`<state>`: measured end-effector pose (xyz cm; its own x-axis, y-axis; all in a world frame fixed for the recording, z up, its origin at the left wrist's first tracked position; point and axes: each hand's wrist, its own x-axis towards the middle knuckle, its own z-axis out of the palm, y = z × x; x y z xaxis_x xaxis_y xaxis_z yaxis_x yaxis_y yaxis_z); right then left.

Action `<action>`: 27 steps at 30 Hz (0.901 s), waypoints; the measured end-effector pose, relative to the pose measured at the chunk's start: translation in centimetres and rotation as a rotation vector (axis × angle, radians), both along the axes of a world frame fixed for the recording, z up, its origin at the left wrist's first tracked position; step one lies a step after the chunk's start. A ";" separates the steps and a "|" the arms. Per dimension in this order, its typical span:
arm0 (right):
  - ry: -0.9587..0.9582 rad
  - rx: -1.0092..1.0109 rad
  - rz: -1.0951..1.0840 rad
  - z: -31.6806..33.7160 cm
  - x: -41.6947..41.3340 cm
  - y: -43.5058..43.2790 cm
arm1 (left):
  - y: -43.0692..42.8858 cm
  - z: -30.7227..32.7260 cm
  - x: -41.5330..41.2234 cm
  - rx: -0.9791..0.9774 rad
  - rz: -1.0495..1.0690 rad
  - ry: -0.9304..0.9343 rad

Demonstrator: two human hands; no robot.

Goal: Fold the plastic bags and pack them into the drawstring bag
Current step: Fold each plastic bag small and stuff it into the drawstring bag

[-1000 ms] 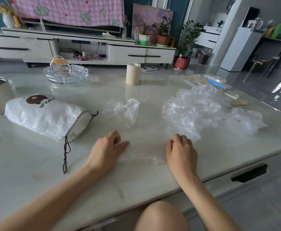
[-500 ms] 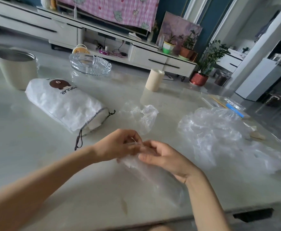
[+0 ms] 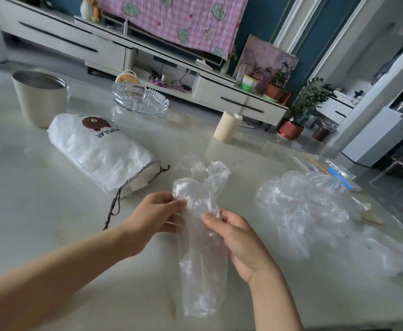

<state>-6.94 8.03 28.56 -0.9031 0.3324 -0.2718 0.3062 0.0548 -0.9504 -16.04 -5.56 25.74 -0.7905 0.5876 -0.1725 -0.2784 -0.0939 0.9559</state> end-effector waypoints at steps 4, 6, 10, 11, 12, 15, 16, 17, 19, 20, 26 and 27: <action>0.009 0.025 0.124 1.1 -1.9 -0.1 | -0.2 0.3 -0.8 -0.087 0.065 0.197; 0.048 0.029 0.094 0.8 -2.7 -0.2 | -0.1 0.4 -0.8 -0.102 0.078 0.297; 0.166 -0.093 -0.059 -0.5 -2.8 -0.5 | -0.3 0.6 -1.6 -0.074 0.112 0.352; 0.187 -0.106 -0.077 -0.7 -2.8 -0.4 | -0.3 0.7 -1.8 -0.045 0.122 0.289; 0.207 -0.113 -0.100 -0.7 -2.7 -0.4 | -0.3 0.8 -1.8 -0.008 0.125 0.198; 0.279 -0.088 -0.139 -1.0 -2.7 -0.4 | -0.1 1.0 -1.9 0.108 -0.014 -0.193; 0.295 -0.058 -0.136 -1.1 -2.7 -0.6 | -0.1 1.1 -1.8 0.089 -0.117 -0.288; 0.310 -0.009 -0.132 -1.2 -2.7 -0.8 | -0.2 1.2 -1.7 0.055 -0.218 -0.330; 0.341 0.115 -0.140 -1.6 -2.7 -1.0 | -0.2 1.1 -1.5 -0.013 -0.368 -0.298; 0.351 0.168 -0.145 -1.7 -2.8 -1.0 | -0.3 1.0 -1.5 -0.045 -0.400 -0.250; 0.440 0.387 -0.195 -2.0 -1.2 -0.8 | -0.9 1.2 -1.6 -0.086 -0.261 -0.124; 0.516 0.592 -0.204 -2.0 -0.9 -0.9 | -0.9 1.3 -1.7 -0.071 -0.228 -0.129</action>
